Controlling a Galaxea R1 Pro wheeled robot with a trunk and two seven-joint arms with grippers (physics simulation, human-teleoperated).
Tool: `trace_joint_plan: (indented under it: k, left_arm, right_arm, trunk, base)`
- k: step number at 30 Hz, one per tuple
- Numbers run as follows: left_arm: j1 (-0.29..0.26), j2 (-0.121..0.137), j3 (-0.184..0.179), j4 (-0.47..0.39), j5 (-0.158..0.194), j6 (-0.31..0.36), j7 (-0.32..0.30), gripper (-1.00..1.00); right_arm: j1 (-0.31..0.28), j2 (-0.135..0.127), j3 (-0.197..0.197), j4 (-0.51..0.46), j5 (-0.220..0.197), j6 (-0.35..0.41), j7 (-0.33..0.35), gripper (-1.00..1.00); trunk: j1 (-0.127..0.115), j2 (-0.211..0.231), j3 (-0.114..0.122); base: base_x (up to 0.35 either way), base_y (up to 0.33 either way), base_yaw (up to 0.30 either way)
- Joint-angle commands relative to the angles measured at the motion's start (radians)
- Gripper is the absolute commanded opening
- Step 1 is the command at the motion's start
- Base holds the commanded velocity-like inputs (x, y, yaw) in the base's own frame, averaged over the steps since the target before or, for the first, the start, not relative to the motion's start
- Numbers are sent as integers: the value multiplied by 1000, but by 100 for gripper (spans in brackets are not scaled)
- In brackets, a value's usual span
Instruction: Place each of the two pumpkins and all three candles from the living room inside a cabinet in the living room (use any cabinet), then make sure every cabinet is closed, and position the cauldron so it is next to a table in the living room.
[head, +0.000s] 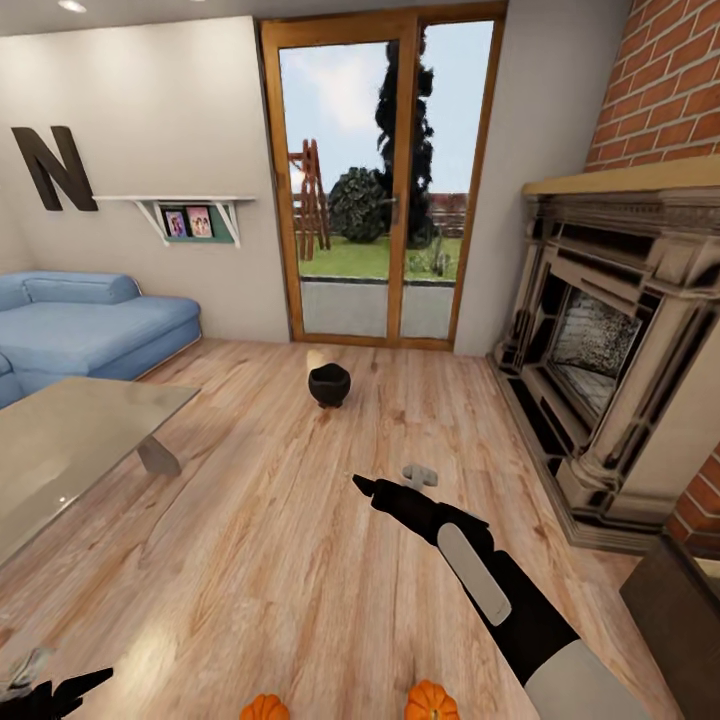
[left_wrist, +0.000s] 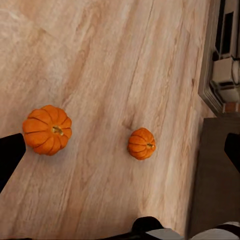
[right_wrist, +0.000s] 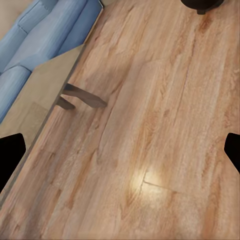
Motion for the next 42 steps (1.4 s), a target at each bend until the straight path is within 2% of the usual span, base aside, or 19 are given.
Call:
trace_joint_plan:
  k: [1,2,3,4,5,6,9,12,14,17,20,24,29,34,42]
  left_arm:
    - [-1,-4,-7,-7,9,7,7,100]
    - [-2,-21,-7,-30,7,5,33,100]
    - [-3,-54,-7,-76,6,3,101,100]
    - [-3,-67,-8,-95,5,3,129,100]
    - [-4,-93,-8,-134,5,3,187,100]
    - [-4,-130,-8,-188,5,3,269,100]
    - [-5,-177,-8,-249,4,3,345,100]
    - [-6,-221,-8,-269,4,-1,378,100]
    - [-6,-236,-9,-269,3,-15,385,100]
    - [-5,-246,-8,-237,7,-79,390,100]
    - [-5,-252,-7,-206,10,-113,385,100]
    - [-5,-254,-7,-198,14,-119,382,100]
    - [-4,-256,-8,-196,10,-122,379,100]
    - [-5,-258,-10,-194,8,-123,379,100]
    - [-4,-259,-9,-185,9,-123,379,100]
  right_arm:
    - [-1,0,0,-1,-8,3,-5,100]
    - [-1,0,1,-1,-8,3,-5,100]
    - [-1,0,1,-1,-8,3,-5,100]
    - [-1,0,1,-1,-8,3,-5,100]
    - [-1,0,1,-1,-8,3,-5,100]
    - [-1,0,1,-1,-8,3,-5,100]
    - [-1,0,1,-1,-8,3,-5,100]
    - [-1,0,1,-1,-8,3,-5,100]
    - [-1,0,1,-1,-8,3,-5,100]
    - [-1,0,2,-2,-8,3,-5,100]
    - [1,-5,1,-20,-10,4,-2,100]
    - [4,-30,3,-105,-38,36,-1,100]
    - [5,-47,4,-189,-110,67,2,100]
    - [5,-49,7,-204,-124,69,2,100]
    - [5,-50,10,-220,-115,65,1,100]
  trunk:
    - [4,-8,-4]
    - [8,-15,-7]
    - [12,-22,-10]
    - [15,-29,-14]
    - [19,-36,-17]
    - [23,-43,-20]
    - [35,-64,-29]
    - [46,-85,-39]
    - [54,-99,-45]
    - [65,-120,-54]
    - [77,-141,-64]
    - [92,-169,-76]
    - [111,-204,-92]
    - [130,-239,-108]
    - [161,-295,-133]
  base:
    - [0,0,0]
    - [0,0,0]
    - [0,0,0]
    - [0,0,0]
    - [0,0,0]
    - [0,0,0]
    - [0,0,0]
    - [0,0,0]
    - [0,0,0]
    - [0,0,0]
    - [0,0,0]
    - [0,0,0]
    - [0,0,0]
    - [0,0,0]
    - [0,0,0]
